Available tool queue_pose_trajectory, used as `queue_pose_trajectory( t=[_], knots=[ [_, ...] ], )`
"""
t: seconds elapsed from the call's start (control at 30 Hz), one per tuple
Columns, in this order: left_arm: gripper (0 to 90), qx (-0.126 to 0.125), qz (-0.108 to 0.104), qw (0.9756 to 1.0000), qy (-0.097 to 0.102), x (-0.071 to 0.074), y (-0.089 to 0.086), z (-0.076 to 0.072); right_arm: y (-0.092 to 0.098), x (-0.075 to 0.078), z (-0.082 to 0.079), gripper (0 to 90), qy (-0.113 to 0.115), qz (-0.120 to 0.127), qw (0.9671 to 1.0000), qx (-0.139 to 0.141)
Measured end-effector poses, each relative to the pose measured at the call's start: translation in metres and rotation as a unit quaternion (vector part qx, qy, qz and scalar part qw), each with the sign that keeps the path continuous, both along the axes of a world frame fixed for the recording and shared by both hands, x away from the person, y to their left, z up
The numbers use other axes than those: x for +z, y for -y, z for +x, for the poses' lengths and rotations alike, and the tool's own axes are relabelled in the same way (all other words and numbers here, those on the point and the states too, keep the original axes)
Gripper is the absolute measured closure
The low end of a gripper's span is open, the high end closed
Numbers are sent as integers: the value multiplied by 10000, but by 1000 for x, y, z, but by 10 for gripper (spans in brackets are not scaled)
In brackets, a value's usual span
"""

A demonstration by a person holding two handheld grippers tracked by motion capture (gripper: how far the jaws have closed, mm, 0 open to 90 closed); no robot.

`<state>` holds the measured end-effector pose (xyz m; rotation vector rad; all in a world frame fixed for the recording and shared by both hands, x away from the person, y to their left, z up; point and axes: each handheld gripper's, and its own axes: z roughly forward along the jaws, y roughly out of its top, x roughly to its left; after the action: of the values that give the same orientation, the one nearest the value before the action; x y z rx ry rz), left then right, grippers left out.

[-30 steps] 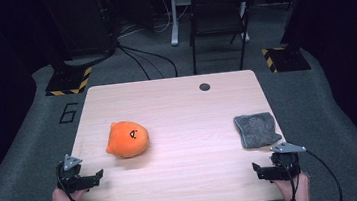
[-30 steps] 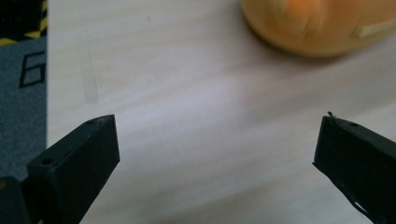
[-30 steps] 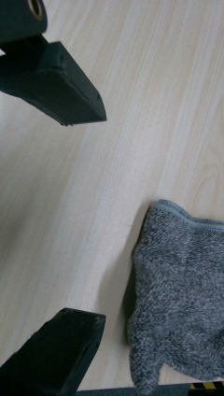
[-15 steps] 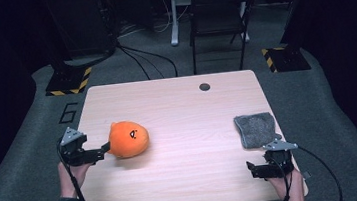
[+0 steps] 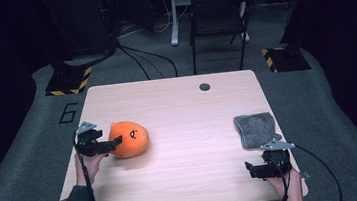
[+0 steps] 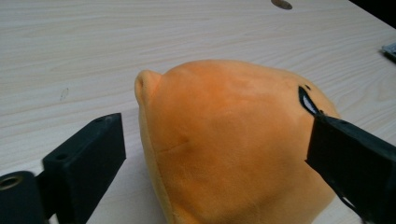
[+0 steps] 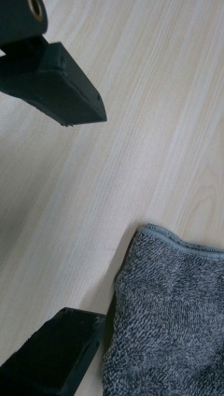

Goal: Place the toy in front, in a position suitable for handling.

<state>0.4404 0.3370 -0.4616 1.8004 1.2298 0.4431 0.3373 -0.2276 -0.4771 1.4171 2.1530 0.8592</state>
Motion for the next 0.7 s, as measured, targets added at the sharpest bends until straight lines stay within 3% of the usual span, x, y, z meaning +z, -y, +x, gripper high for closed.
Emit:
queue_pose_trajectory(
  t=[0.1,0.2,0.4,0.43,0.7],
  knots=[
    [74,-92,18,9999,-88,-7,4,2,0,-1,-1,37,-1,-12,10000,23],
    [160,-202,-11,9997,-165,-11,8,3,0,0,0,36,6,7,10000,45],
    [329,-125,411,9990,-112,-15,20,-1,0,-1,-1,36,-11,-24,10000,69],
    [403,-107,472,9988,-110,-15,21,-1,0,0,-1,36,-8,-26,10000,60],
    [575,-77,689,9976,-25,-16,27,-5,1,-2,1,39,-75,-25,10000,54]
  ],
)
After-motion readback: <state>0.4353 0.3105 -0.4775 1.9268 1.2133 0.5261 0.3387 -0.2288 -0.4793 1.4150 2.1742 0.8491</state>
